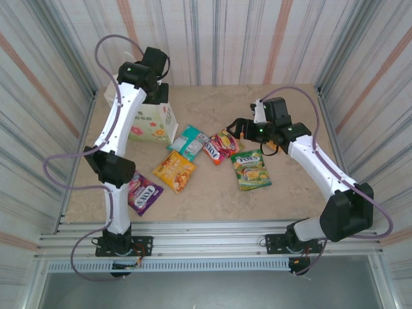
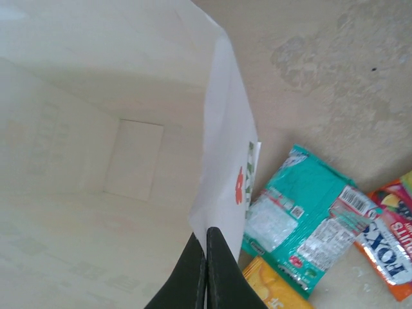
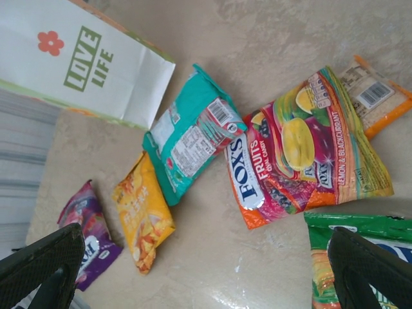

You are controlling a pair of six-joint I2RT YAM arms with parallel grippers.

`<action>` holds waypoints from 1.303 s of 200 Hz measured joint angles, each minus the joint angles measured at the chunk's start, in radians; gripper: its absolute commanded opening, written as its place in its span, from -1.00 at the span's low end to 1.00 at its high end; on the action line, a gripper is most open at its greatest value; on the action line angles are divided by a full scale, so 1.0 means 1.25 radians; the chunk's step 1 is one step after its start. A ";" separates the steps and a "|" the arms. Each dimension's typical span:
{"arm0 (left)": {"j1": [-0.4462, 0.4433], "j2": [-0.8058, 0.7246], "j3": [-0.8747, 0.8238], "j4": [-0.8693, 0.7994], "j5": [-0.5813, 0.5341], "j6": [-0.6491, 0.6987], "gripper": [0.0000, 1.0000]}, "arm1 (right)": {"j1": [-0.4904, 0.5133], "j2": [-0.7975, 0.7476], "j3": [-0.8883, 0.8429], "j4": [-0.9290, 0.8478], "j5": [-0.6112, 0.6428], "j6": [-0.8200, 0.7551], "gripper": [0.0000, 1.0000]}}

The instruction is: Place the snacks into the paper bag

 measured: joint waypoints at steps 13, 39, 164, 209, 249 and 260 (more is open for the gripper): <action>0.000 -0.001 -0.004 -0.014 -0.016 0.005 -1.00 | 0.004 0.000 0.000 0.001 0.001 0.000 0.98; 0.000 -0.005 -0.035 -0.039 -0.054 0.021 -1.00 | 0.012 0.000 0.000 0.000 0.004 0.000 0.98; -0.005 -0.112 -0.198 -0.072 -0.080 0.025 -0.91 | 0.022 0.000 0.000 0.001 0.018 0.000 0.98; -0.019 -0.132 -0.231 -0.067 -0.049 0.005 -0.41 | 0.025 0.000 0.000 0.001 0.020 0.000 0.98; -0.029 -0.150 -0.234 -0.067 -0.041 -0.010 -0.16 | 0.025 -0.004 0.000 -0.001 0.027 0.000 0.98; -0.032 -0.159 -0.234 -0.067 -0.040 -0.011 -0.11 | 0.025 -0.008 -0.001 -0.001 0.031 0.000 0.98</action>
